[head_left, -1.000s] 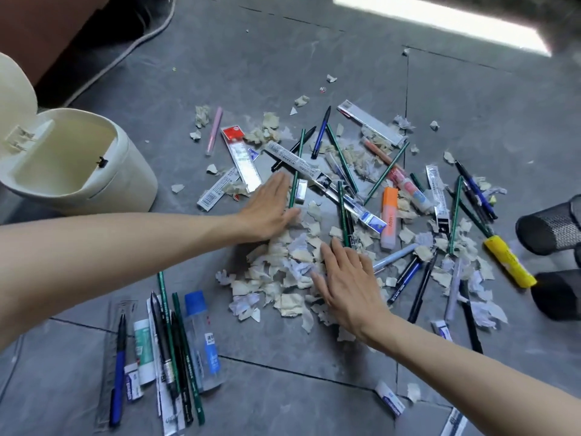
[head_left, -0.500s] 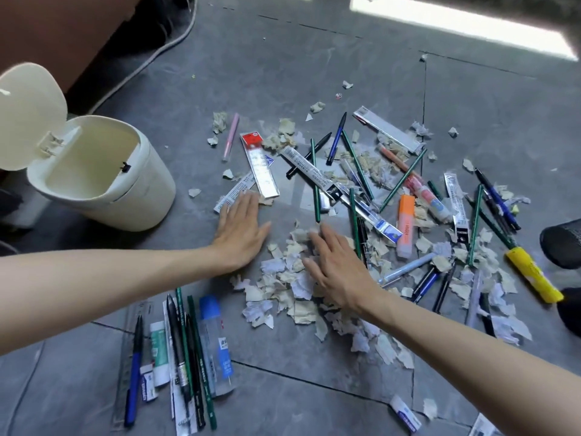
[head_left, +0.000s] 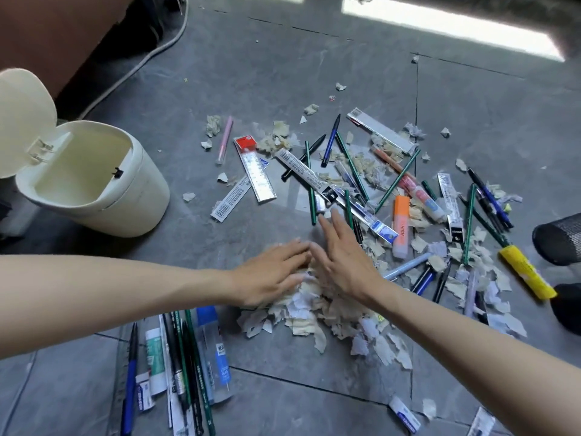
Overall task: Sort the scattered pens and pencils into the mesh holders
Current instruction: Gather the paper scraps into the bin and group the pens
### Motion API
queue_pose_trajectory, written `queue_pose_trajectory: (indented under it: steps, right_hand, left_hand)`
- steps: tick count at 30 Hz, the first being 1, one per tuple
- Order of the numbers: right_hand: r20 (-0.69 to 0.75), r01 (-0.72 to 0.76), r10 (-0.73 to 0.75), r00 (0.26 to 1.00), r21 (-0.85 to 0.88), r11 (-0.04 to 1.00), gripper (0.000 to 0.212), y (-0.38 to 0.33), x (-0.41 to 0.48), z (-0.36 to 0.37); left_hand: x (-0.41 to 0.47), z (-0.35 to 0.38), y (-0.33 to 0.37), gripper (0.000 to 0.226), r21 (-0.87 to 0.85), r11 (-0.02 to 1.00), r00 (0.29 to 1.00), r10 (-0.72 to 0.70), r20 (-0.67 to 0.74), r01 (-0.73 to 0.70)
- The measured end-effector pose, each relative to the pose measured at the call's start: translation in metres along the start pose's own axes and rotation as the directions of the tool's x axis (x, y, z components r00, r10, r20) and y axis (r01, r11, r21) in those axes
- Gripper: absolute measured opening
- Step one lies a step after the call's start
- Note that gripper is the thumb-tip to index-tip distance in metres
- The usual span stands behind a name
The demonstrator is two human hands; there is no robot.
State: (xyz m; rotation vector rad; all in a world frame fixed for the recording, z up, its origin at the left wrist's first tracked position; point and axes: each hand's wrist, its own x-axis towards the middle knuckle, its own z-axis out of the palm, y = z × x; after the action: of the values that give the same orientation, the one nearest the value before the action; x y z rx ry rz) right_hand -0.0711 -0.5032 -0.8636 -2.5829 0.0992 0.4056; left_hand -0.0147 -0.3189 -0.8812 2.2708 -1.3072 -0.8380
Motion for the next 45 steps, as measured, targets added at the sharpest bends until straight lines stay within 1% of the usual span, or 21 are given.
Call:
queue_pose_trajectory:
  steps: [3, 6, 9, 11, 12, 13, 14, 15, 16, 17, 19, 20, 23, 27, 30, 32, 35, 37, 40, 42, 45]
  right_hand:
    - [0.058, -0.047, 0.043, 0.997, 0.068, 0.997, 0.070, 0.006, 0.014, -0.006]
    - [0.116, -0.045, 0.042, 0.992, 0.031, 0.998, 0.071, 0.011, 0.018, -0.009]
    - [0.127, 0.030, -0.024, 0.992, -0.048, 0.998, 0.067, 0.011, 0.008, -0.007]
    - [0.123, 0.077, -0.071, 0.990, -0.045, 0.996, 0.061, 0.009, -0.007, -0.007]
    - [0.090, 0.105, -0.100, 0.991, -0.049, 0.993, 0.056, 0.008, -0.016, -0.007]
    - [0.011, 0.132, -0.131, 0.991, -0.081, 0.988, 0.049, 0.008, -0.025, -0.005]
    - [-0.114, 0.131, -0.147, 0.983, -0.137, 0.982, 0.040, 0.008, -0.033, -0.003]
    - [-0.236, 0.078, -0.122, 0.964, -0.184, 0.980, 0.031, 0.009, -0.038, -0.003]
    - [-0.318, -0.023, -0.039, 0.947, -0.187, 0.982, 0.024, 0.010, -0.041, -0.005]
    - [-0.339, -0.137, 0.078, 0.938, -0.153, 0.979, 0.021, 0.011, -0.041, -0.009]
    - [-0.263, -0.332, 0.292, 0.919, -0.122, 0.935, 0.025, 0.016, -0.036, -0.017]
    - [-0.229, -0.383, 0.345, 0.910, -0.149, 0.912, 0.029, 0.019, -0.032, -0.020]
    - [-0.195, -0.431, 0.402, 0.895, -0.141, 0.891, 0.029, 0.023, -0.021, -0.025]
    - [-0.187, -0.433, 0.414, 0.891, -0.075, 0.898, 0.030, 0.021, -0.013, -0.026]
    - [-0.235, -0.430, 0.423, 0.875, 0.022, 0.903, 0.014, 0.031, -0.019, -0.026]
    - [-0.226, -0.419, 0.422, 0.878, 0.061, 0.906, 0.003, 0.040, -0.025, -0.026]
    - [-0.177, -0.437, 0.433, 0.884, 0.017, 0.899, 0.008, 0.055, -0.030, -0.026]
    - [-0.158, -0.454, 0.446, 0.881, -0.017, 0.891, 0.022, 0.059, -0.031, -0.026]
    - [-0.170, -0.448, 0.433, 0.885, -0.059, 0.892, 0.041, 0.058, -0.029, -0.025]
    - [-0.177, -0.442, 0.424, 0.888, -0.073, 0.894, 0.043, 0.050, -0.024, -0.027]
    - [-0.116, -0.455, 0.451, 0.885, -0.012, 0.890, 0.038, 0.039, -0.012, -0.031]
  left_hand:
    - [0.008, -0.004, 0.004, 0.059, -0.074, 0.994, 0.993, -0.083, -0.083, 0.077]
    - [0.017, -0.015, -0.001, 0.058, -0.039, 0.991, 0.989, -0.130, -0.067, 0.128]
    - [0.028, -0.025, -0.002, 0.057, -0.007, 0.997, 0.990, -0.081, -0.115, 0.081]
    - [0.037, -0.029, 0.000, 0.056, 0.012, 0.998, 0.993, -0.053, -0.105, 0.055]
    - [0.042, -0.030, 0.000, 0.056, 0.030, 0.998, 0.996, -0.061, -0.073, 0.063]
    - [0.046, -0.030, 0.001, 0.056, 0.059, 0.995, 0.996, -0.080, -0.040, 0.083]
    - [0.049, -0.029, 0.002, 0.056, 0.096, 0.990, 0.994, -0.104, -0.027, 0.106]
    - [0.051, -0.028, 0.003, 0.056, 0.127, 0.983, 0.991, -0.126, -0.042, 0.131]
    - [0.051, -0.026, 0.005, 0.056, 0.147, 0.978, 0.988, -0.138, -0.070, 0.147]
    - [0.051, -0.024, 0.009, 0.056, 0.160, 0.976, 0.986, -0.135, -0.095, 0.149]
    - [0.051, -0.019, 0.019, 0.056, 0.174, 0.978, 0.990, -0.101, -0.096, 0.117]
    - [0.052, -0.016, 0.024, 0.057, 0.178, 0.979, 0.994, -0.089, -0.070, 0.100]
    - [0.053, -0.011, 0.035, 0.058, 0.189, 0.978, 0.995, -0.098, 0.029, 0.091]
    - [0.055, -0.017, 0.034, 0.059, 0.188, 0.980, 0.993, -0.088, 0.084, 0.071]
    - [0.062, -0.024, 0.033, 0.060, 0.189, 0.981, 0.997, -0.044, 0.067, 0.031]
    - [0.064, -0.024, 0.035, 0.059, 0.174, 0.985, 0.998, -0.006, 0.070, -0.006]
    - [0.062, -0.012, 0.043, 0.060, 0.130, 0.987, 0.985, 0.072, 0.158, -0.093]
    - [0.059, -0.001, 0.051, 0.061, 0.090, 0.986, 0.972, 0.120, 0.203, -0.140]
    - [0.060, 0.004, 0.058, 0.056, -0.001, 0.985, 0.968, 0.168, 0.187, -0.171]
    - [0.061, 0.001, 0.058, 0.052, 0.028, 0.984, 0.972, 0.172, 0.163, -0.179]
    - [0.061, -0.003, 0.053, 0.041, 0.153, 0.975, 0.984, 0.147, 0.099, -0.161]
